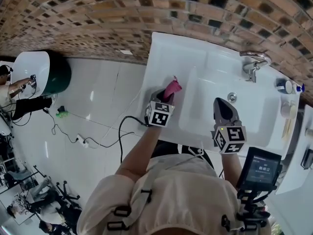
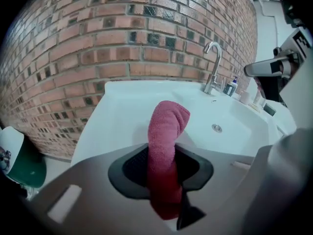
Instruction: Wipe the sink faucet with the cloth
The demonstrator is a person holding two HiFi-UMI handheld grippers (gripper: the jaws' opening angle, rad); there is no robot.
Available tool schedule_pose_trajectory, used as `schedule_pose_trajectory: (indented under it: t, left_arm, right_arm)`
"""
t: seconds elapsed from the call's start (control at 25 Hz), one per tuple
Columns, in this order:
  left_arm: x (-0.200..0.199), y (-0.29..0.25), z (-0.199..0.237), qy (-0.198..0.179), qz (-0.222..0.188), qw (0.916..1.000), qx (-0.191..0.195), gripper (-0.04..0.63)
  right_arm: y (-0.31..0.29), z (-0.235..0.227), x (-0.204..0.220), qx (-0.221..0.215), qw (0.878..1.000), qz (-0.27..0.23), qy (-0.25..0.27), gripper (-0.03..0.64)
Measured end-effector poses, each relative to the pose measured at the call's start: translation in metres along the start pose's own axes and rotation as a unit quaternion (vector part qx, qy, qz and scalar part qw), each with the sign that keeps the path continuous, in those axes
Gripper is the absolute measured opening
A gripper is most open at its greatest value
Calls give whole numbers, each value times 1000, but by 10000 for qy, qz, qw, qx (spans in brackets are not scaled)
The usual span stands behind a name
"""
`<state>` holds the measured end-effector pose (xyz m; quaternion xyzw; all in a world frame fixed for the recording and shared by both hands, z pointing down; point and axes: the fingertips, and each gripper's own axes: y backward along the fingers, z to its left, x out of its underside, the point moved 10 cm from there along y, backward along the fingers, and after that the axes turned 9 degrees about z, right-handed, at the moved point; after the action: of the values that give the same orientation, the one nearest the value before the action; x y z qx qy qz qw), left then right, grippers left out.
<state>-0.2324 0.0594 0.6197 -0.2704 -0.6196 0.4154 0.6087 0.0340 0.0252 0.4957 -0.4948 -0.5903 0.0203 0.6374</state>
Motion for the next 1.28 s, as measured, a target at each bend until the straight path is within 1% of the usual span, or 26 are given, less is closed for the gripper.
schedule_pose_trajectory:
  t: [0.08,0.16,0.28,0.32,0.36,0.4,0.44,0.6,0.64,0.72,0.76,0.88,0.92,0.96,1.04,1.08,1.16,1.28]
  left_arm:
    - [3,-5,0,-19,104,9999,-23,121]
    - [4,-8,-1,-55,166,9998,27,153]
    - [5,-8,-1,-89,204,9997,107,153]
    - [5,-7,-1,-85,225,9996,128,167]
    - [5,-6,0,-83,241,9996,129,253]
    - [3,-3,1,-93,229,9996,104,285]
    - [1,1,2,-114,177,9998,55,290]
    - [-23,30,8,-118,-278,9994,-182,339]
    - [-33,40,9,-99,-429,9989,-156,348]
    - [-56,57,10,-102,-828,9965,54,348]
    - [-70,66,8,-149,-1068,9940,172,348]
    - [-114,98,-13,-511,-1816,9813,392,333]
    - [-126,111,-22,-656,-2038,9760,384,302]
    - [-136,123,-31,-774,-2248,9708,334,236]
    - [-149,143,-42,-887,-2612,9610,207,56]
    - [-153,148,-45,-907,-2733,9575,177,3]
    - [-159,151,-50,-982,-2851,9532,205,3]
    - [-167,148,-63,-1020,-2970,9486,406,3]
  right_arm:
    - [-3,-2,1,-2,10000,13,-17,-12]
    - [-4,-1,1,-24,10000,34,-28,-12]
    - [-5,2,1,-62,10000,55,-30,-12]
    - [-5,3,1,-71,10000,53,-31,-12]
    - [-6,4,0,-77,10000,45,-30,-12]
    - [-6,5,-1,-77,10000,31,-27,-12]
    - [-5,5,-2,-71,10000,12,-24,-12]
    - [-5,7,-17,-109,9998,-143,98,-12]
    - [-6,8,-24,-128,9996,-212,145,-12]
    - [-7,11,-34,-130,9990,-368,195,-12]
    - [-5,12,-38,-110,9987,-447,199,-12]
    - [11,5,-50,21,9972,-705,228,-12]
    - [20,2,-54,68,9967,-776,249,-12]
    - [29,0,-57,105,9961,-836,270,-12]
    - [42,-2,-62,150,9949,-950,313,-12]
    - [45,-3,-64,161,9943,-1003,331,-12]
    - [50,-6,-68,179,9931,-1098,361,-12]
    - [58,-17,-76,233,9910,-1240,443,-12]
